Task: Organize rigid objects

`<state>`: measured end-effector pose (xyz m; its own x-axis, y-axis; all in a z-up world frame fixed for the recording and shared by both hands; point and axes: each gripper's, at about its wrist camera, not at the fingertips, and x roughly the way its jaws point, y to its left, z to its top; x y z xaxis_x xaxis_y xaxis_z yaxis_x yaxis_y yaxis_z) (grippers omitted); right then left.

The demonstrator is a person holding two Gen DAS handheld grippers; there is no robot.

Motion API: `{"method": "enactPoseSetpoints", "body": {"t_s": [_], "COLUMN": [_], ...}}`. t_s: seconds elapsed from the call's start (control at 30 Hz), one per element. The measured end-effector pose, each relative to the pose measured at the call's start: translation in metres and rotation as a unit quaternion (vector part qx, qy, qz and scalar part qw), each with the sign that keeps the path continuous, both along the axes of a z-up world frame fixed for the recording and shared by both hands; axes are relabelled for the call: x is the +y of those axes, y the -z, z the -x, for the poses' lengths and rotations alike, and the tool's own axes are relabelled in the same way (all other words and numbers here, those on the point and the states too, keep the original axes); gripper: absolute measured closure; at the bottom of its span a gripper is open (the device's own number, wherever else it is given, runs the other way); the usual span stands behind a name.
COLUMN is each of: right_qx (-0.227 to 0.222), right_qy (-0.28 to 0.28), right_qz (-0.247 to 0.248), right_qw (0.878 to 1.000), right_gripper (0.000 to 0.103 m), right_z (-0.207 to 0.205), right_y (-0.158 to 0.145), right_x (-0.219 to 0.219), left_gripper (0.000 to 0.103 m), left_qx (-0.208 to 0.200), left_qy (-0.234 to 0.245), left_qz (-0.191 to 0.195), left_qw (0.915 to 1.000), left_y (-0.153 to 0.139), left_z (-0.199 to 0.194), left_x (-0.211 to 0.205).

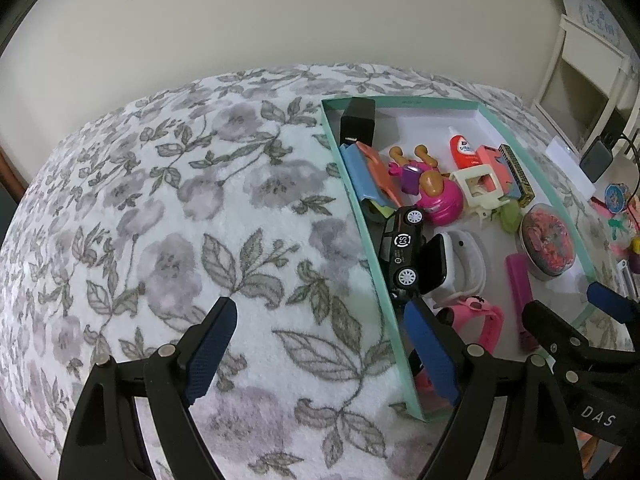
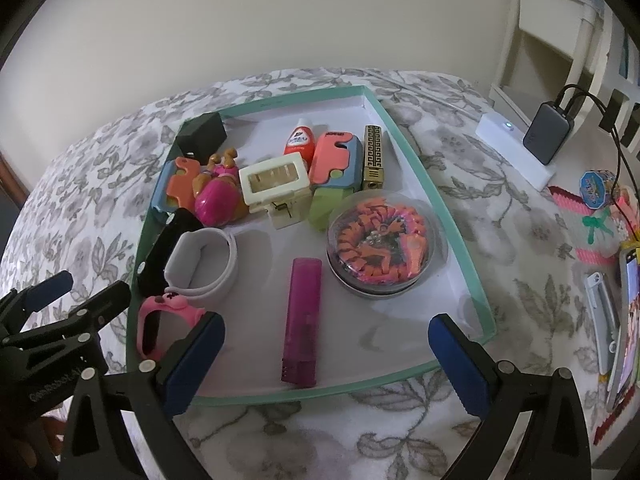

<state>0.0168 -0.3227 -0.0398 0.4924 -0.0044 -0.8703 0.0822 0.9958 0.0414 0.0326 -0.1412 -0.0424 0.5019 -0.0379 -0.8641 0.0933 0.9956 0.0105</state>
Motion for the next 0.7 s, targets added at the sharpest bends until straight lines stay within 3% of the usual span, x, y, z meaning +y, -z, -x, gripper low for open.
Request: {"method": "enactPoseSetpoints", "body": {"t_s": [0.23,0.43,0.7], "right_qx": [-0.003,-0.009,-0.006], "right_qy": [-0.015,-0.011,0.006], "right_qz": [0.001,-0.011,-0.030], "right_qw": [1.000,1.000,1.000], "right_gripper": [0.000,0.000,0.000], "right_z": [0.006,0.013,0.025], "right_y": [-0.008,-0.023,-0.035], "right_x": [0.012,0.022,0.026], "left_gripper": [0.017,0.017,0.017], "left_qx": [0.015,0.014,-0.004], "left_qy": [-0.003,-0.013,-0.015], "left_qz": [0.003,0.037,0.009], "left_qw": [0.9999,0.9991,0.9998], "left_y": [-0.001,-0.016,-0.039], "left_z": [0.007,0.015,0.029], "left_x": [0.009,0.021,0.024]}}
